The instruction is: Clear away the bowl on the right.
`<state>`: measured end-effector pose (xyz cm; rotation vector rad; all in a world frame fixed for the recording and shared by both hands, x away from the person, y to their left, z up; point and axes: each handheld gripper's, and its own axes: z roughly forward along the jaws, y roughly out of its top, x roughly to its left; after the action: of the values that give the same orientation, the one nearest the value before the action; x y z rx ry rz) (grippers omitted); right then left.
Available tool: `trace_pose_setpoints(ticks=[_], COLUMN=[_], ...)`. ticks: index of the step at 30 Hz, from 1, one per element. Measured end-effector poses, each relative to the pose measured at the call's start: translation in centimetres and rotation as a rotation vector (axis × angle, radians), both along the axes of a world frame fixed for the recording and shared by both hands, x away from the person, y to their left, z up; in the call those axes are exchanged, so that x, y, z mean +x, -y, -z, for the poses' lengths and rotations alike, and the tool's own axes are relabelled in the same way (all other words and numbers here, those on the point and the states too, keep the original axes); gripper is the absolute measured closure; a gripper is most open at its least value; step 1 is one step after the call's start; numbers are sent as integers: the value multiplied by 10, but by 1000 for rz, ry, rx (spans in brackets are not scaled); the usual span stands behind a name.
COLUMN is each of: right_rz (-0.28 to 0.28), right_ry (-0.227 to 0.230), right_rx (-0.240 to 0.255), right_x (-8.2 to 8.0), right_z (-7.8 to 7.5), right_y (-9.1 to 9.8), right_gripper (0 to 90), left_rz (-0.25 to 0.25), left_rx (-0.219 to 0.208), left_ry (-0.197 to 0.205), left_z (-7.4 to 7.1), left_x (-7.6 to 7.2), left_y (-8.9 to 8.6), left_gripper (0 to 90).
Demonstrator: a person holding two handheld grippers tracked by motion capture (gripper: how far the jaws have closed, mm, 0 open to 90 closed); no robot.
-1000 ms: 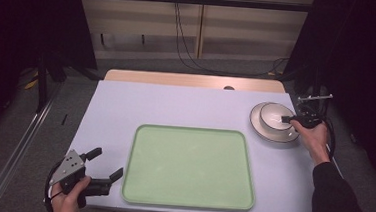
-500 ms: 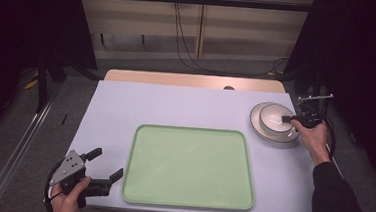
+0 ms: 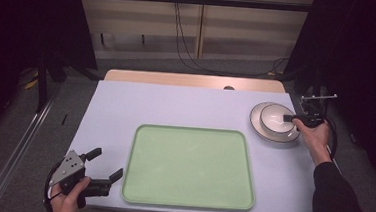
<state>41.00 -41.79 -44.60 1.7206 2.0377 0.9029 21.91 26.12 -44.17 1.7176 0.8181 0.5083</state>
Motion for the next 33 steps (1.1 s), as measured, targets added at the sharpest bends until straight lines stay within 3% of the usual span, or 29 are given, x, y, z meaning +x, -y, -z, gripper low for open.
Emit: trace_pose_setpoints(ticks=[16, 33], right_rz=[52, 58], right_ry=[11, 42], right_rx=[56, 78], right_x=[-4, -6], right_z=[-5, -10], right_y=[10, 13], right_gripper=[825, 824], left_rz=[-2, -5], left_rx=[-6, -7], left_ry=[-3, -2], left_z=[0, 0], left_x=[0, 0], left_y=[0, 0], left_gripper=[11, 11])
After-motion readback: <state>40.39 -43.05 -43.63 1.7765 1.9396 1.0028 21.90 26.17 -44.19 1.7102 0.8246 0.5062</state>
